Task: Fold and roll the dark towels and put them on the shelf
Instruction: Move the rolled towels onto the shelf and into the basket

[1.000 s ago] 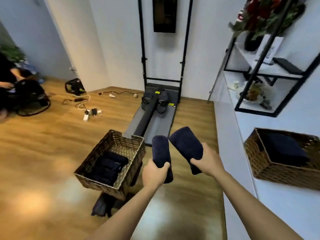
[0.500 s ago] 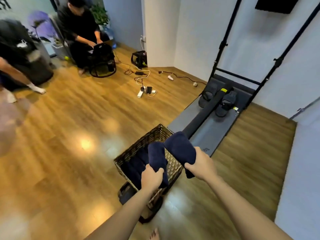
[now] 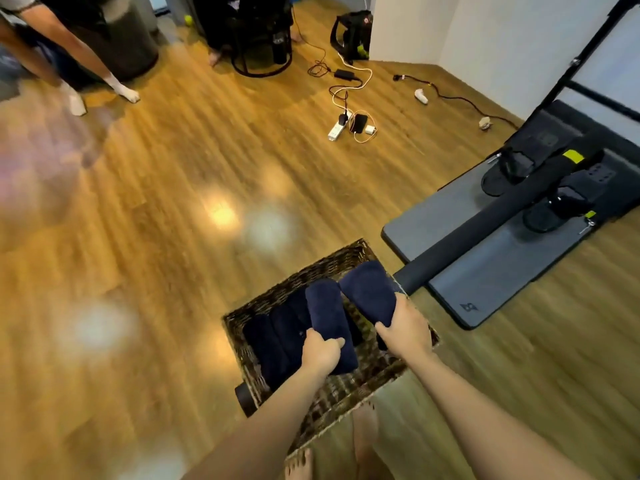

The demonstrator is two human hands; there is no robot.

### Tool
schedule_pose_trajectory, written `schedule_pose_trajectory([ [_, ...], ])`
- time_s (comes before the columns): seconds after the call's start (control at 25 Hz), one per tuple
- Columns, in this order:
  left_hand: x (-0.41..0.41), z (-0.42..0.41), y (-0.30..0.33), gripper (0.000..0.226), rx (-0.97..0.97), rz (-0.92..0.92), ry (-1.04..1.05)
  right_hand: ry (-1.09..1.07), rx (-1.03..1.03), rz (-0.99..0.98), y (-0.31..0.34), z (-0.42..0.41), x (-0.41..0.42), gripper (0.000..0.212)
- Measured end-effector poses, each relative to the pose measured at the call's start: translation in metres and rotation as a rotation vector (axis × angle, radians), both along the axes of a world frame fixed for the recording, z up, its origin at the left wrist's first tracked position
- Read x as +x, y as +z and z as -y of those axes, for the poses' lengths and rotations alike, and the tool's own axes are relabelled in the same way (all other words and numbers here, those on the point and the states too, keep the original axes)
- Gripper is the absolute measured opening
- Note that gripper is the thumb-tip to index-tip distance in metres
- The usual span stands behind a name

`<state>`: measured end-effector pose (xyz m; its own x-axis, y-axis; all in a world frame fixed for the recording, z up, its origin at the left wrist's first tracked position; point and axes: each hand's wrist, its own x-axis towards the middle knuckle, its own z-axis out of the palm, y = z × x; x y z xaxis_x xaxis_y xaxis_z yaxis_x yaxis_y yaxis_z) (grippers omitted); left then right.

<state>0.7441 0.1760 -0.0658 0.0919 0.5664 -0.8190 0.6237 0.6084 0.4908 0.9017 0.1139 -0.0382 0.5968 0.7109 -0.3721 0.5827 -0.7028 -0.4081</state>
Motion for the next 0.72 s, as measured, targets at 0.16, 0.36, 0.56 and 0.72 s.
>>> schedule_pose_trajectory([
  [0.16, 0.030, -0.031, -0.058, 0.077, -0.009, -0.084, 0.150, 0.048, -0.076, -0.009, -0.083, -0.050, 0.021, 0.060],
  [0.36, 0.053, -0.060, -0.132, 0.081, 0.014, -0.165, 0.189, 0.133, -0.138, 0.027, -0.180, -0.089, 0.032, 0.066],
  [0.56, 0.080, -0.053, -0.157, 0.072, 0.150, -0.309, 0.053, 0.228, -0.253, 0.126, -0.221, -0.092, 0.036, 0.060],
  [0.72, 0.092, -0.050, -0.164, 0.068, 0.213, -0.312, -0.051, 0.243, -0.246, 0.133, -0.231, -0.092, 0.043, 0.040],
])
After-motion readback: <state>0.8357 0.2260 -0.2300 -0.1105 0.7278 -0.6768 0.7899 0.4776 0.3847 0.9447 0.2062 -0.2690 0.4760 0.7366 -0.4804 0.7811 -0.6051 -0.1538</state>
